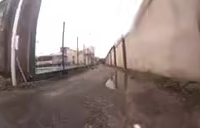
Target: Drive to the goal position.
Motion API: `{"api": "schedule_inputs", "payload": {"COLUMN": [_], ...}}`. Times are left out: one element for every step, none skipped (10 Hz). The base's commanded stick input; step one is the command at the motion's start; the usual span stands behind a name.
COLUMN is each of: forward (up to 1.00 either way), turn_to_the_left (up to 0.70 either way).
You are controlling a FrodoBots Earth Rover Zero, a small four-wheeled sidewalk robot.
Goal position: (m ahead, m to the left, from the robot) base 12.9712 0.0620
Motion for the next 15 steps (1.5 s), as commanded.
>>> {"api": "schedule_inputs", "payload": {"forward": [0.70, 0.70, 0.70, 0.70, 0.70, 0.70, 0.70, 0.70, 0.70, 0.70, 0.70, 0.70, 0.70, 0.70, 0.70], "turn_to_the_left": [-0.20, -0.19, -0.06, 0.08, 0.08, 0.08, 0.08, 0.08, 0.08, 0.08, 0.08, 0.08, 0.08, 0.08, 0.08]}}
